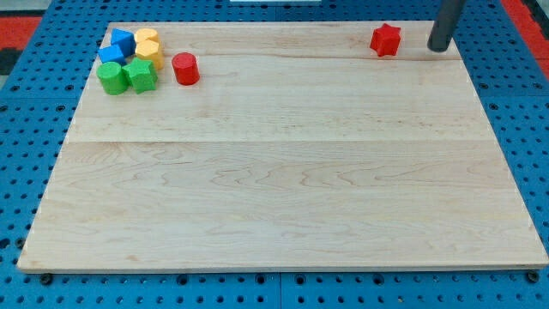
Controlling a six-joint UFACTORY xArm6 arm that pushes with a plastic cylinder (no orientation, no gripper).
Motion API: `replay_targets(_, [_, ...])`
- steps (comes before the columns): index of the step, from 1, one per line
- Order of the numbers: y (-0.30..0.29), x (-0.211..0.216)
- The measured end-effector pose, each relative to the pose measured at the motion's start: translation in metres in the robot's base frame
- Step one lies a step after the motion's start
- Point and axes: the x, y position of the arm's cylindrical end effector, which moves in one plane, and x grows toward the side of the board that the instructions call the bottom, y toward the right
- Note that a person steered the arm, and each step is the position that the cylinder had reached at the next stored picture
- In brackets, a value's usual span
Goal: Move the red blocks close to each other
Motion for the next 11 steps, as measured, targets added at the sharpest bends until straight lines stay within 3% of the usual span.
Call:
replay_targets(2, [-0.246, 0.0])
replay_targets(3, [-0.157, -0.007])
replay_targets(4, [-0.159, -0.043])
replay_targets(5, [-0.27, -0.051])
replay_targets(6, [-0.344, -0.05])
replay_targets(7, [-0.354, -0.016])
replay_targets(9, [-0.33, -0.004])
replay_targets(11, [-0.36, 0.028])
